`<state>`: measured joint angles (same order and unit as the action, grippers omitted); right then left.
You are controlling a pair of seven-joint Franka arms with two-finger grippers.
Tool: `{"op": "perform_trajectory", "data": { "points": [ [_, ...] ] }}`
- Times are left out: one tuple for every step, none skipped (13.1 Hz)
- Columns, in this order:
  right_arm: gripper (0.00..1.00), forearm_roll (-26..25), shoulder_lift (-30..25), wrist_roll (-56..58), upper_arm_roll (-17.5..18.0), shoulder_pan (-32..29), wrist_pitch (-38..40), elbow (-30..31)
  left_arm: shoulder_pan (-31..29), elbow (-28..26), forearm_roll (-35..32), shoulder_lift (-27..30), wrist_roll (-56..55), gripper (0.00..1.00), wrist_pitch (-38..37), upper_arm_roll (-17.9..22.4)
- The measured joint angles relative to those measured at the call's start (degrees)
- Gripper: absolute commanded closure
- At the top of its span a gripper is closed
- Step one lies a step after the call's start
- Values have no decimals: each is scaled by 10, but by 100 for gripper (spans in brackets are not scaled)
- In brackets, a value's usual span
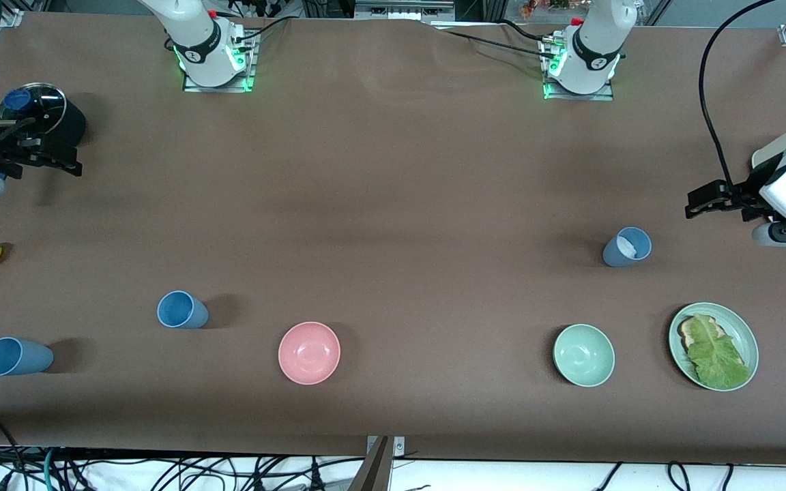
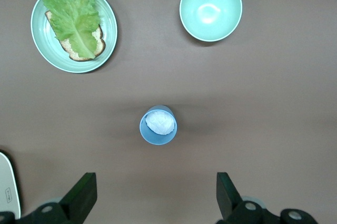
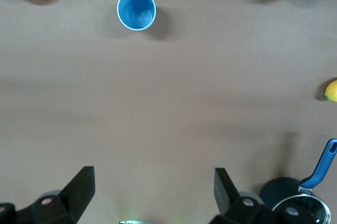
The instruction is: Stack blue cups with both arms
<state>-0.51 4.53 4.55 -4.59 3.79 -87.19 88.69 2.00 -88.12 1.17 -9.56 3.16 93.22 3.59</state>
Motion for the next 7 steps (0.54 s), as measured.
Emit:
{"op": "perform_trajectory", "data": {
  "points": [
    [0, 0, 0, -1, 0, 0, -2, 0, 0, 0, 0, 0, 0, 0, 0, 0],
    [0, 0, 0, -2, 0, 0, -6, 0, 0, 0, 0, 0, 0, 0, 0, 0],
    [0, 0, 0, -2, 0, 0, -10, 0, 0, -1, 0, -1, 0, 0, 0, 0],
    [0, 0, 0, -2, 0, 0, -12, 0, -1, -1, 0, -1, 0, 0, 0, 0],
    [0, 0, 0, -2, 0, 0, -13, 0, -1, -1, 0, -2, 0, 0, 0, 0],
    [0, 0, 0, -2, 0, 0, -13, 0, -1, -1, 0, -2, 0, 0, 0, 0],
    [0, 0, 0, -2, 0, 0, -14, 0, -1, -1, 0, -3, 0, 0, 0, 0]
  ]
}}
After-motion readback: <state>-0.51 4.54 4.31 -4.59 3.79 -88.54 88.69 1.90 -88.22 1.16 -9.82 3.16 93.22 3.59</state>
